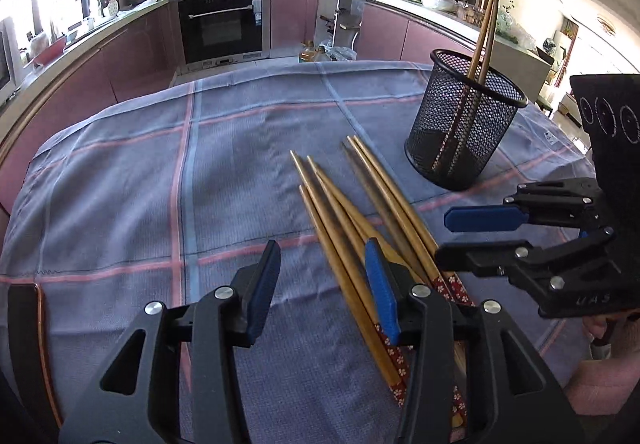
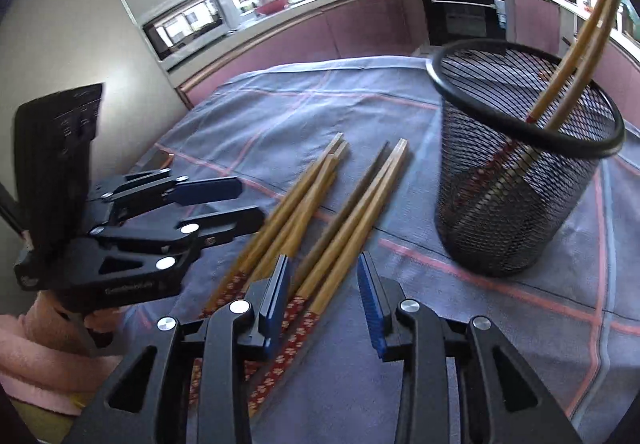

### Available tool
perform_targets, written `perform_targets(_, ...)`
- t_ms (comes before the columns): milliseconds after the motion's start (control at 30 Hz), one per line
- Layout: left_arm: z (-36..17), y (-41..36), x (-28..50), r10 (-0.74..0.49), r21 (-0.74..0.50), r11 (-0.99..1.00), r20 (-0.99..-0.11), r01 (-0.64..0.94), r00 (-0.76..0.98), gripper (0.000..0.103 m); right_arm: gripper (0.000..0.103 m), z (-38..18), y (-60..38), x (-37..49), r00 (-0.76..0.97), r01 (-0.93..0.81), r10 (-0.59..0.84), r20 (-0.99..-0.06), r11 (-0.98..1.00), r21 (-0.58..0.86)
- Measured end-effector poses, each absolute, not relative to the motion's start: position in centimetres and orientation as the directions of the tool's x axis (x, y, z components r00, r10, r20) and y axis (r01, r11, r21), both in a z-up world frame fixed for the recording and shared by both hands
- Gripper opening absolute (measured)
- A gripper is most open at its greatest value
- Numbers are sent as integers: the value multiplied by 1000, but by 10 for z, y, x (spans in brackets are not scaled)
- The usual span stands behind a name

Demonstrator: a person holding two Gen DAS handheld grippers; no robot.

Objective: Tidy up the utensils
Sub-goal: 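Open both grippers to release the chopsticks and move back to the pile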

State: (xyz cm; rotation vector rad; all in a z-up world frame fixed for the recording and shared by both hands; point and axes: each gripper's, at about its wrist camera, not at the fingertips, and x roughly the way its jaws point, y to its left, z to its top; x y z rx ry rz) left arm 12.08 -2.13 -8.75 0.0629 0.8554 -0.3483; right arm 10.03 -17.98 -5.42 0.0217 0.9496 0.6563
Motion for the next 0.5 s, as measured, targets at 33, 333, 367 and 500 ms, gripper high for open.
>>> perform_targets(33, -89, -20, 119, -281, -86, 939, -749, 332, 600, 43, 32, -56, -182, 101, 403, -501, 528, -748, 811, 303)
perform_targets(333, -103, -24, 119, -299, -105, 931, -771, 351, 563, 38, 26, -64, -176, 102, 427, -469, 471, -771, 845, 257)
perform_targets(367, -104, -23, 119, -305, -113, 929, -771, 351, 559, 38, 25, -65, -173, 101, 432, -469, 464, -774, 848, 246)
perform_targets(500, -105, -18, 120, -326, -144, 926, -769, 349, 550, 38, 25, -64, -176, 99, 439, -470, 445, -780, 854, 223)
